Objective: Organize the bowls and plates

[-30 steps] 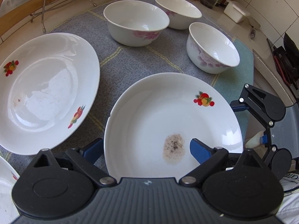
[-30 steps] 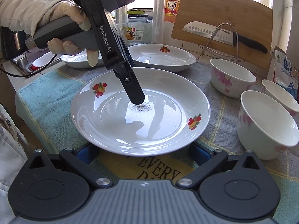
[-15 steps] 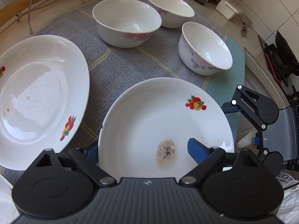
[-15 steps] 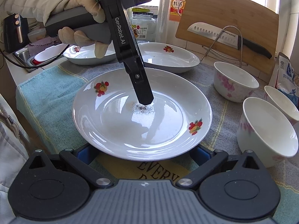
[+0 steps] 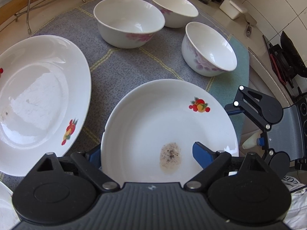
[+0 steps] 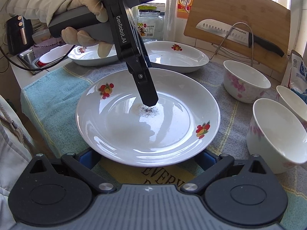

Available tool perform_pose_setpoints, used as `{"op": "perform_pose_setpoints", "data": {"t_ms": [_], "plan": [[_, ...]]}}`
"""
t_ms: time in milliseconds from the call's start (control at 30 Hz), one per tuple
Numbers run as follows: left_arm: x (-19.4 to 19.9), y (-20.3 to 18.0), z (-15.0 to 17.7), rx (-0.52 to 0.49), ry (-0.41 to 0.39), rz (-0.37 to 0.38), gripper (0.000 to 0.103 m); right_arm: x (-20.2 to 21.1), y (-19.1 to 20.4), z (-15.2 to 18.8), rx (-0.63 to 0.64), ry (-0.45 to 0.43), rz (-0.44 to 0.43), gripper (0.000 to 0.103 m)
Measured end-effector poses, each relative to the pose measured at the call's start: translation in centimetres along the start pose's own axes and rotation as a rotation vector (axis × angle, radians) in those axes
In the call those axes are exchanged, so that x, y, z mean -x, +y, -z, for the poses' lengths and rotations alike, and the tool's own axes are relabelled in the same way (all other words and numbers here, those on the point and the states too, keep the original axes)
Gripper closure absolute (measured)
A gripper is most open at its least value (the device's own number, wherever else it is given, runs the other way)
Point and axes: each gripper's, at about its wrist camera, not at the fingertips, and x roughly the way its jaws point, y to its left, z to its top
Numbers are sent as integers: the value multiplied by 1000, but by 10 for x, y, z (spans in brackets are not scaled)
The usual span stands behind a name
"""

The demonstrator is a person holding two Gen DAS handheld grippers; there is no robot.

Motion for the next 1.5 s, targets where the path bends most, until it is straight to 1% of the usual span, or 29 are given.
{"op": "perform_pose_setpoints", "data": {"t_ms": [300,433,667,867,1033,1267,1500], "plan": [[6,0,3,11,-13,-5,11,1,-2,-6,-20,1,-29,0],[14,0,7,20,-30,-10,11,4,0,-11,11,1,-30,0],[33,1,20,64,-73,-27,11,7,1,-24,48,-4,-74,0],[53,5,39,127,-121,-57,11,5,4,-40,99,-12,-136,0],[70,13,59,200,-162,-90,11,-1,8,-56,155,-20,-196,0],[92,31,88,291,-201,-137,12,-22,16,-83,218,-30,-285,0],[114,57,110,346,-236,-170,12,-44,28,-110,248,-43,-323,0]]}}
